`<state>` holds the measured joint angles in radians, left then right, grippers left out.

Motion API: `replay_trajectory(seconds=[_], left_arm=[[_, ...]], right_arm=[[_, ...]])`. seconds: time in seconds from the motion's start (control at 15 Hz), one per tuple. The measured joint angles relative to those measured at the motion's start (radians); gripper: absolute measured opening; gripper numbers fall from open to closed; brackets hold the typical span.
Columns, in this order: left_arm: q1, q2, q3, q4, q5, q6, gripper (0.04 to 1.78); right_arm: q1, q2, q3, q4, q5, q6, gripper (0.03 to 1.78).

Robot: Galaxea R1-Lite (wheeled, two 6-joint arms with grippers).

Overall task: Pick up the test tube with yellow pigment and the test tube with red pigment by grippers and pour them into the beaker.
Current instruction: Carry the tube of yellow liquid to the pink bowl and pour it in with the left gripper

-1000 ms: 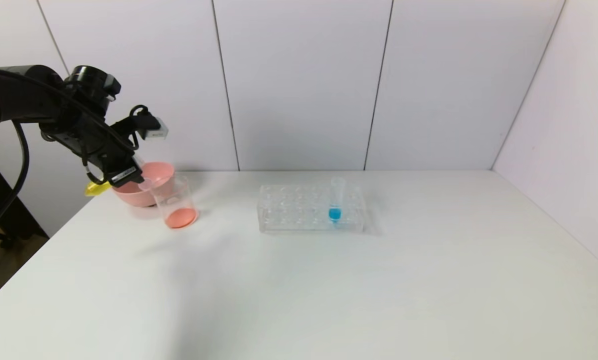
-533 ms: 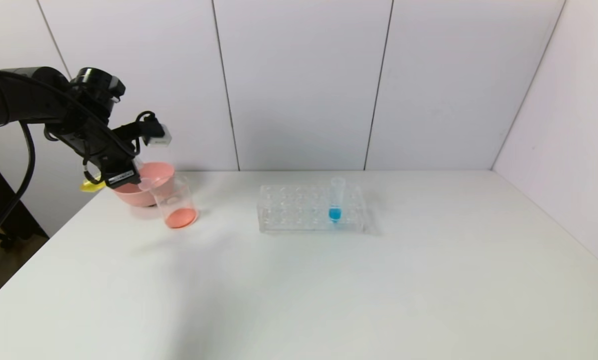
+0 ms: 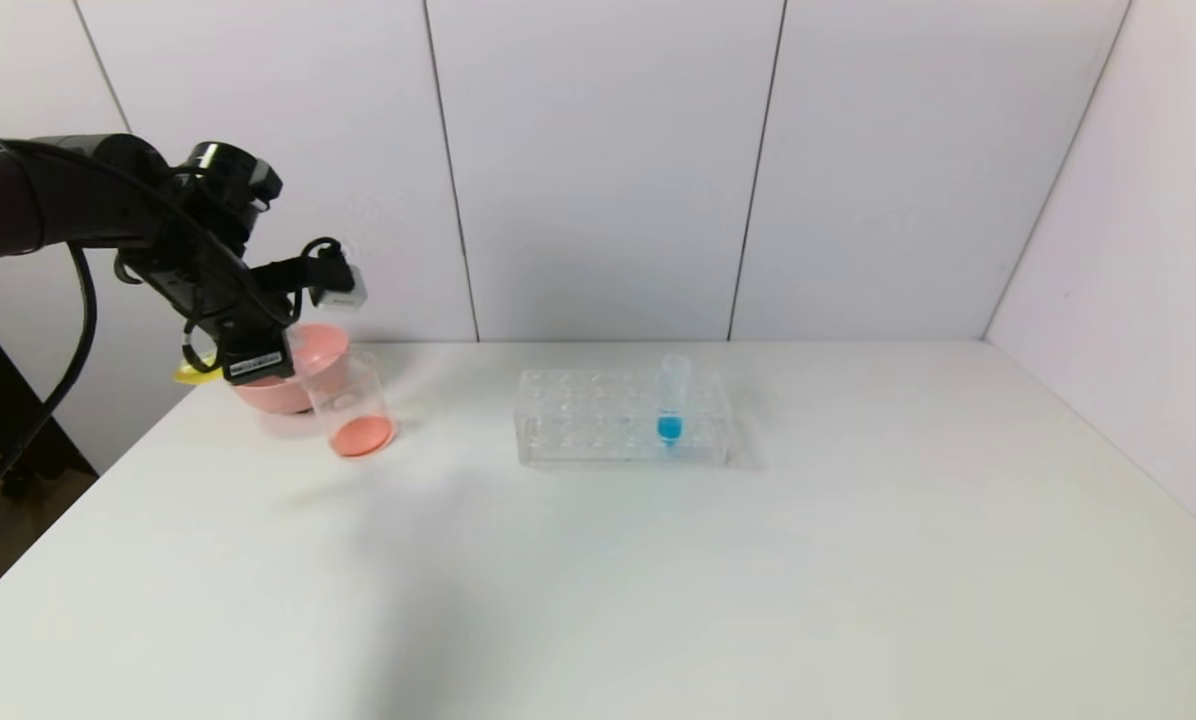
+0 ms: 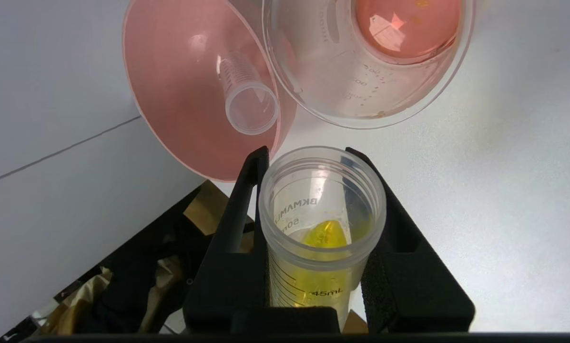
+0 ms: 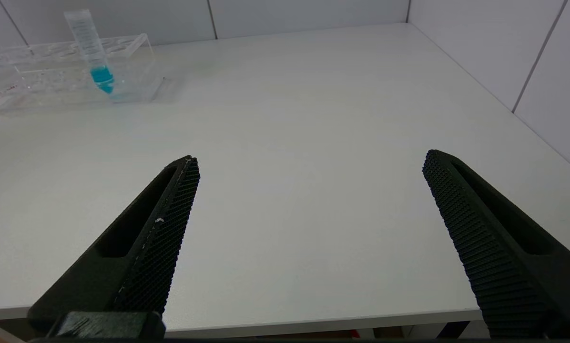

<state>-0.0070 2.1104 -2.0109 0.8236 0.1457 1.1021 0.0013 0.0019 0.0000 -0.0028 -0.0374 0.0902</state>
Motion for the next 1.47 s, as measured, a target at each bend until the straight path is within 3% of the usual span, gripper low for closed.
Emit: replay_trajectory(seconds=[0.53,1.47], left_arm=[[-0.049,0.018,0.000,0.016,0.176,0.020,0.53],[-0.095,0.085,0.000,-0.093,0.421,0.033,0.53]], right_arm=[[0.000,0.000,0.000,0.000,0.000,0.000,1.71],[0.000,0.000,0.000,0.000,0.000,0.000,1.71]])
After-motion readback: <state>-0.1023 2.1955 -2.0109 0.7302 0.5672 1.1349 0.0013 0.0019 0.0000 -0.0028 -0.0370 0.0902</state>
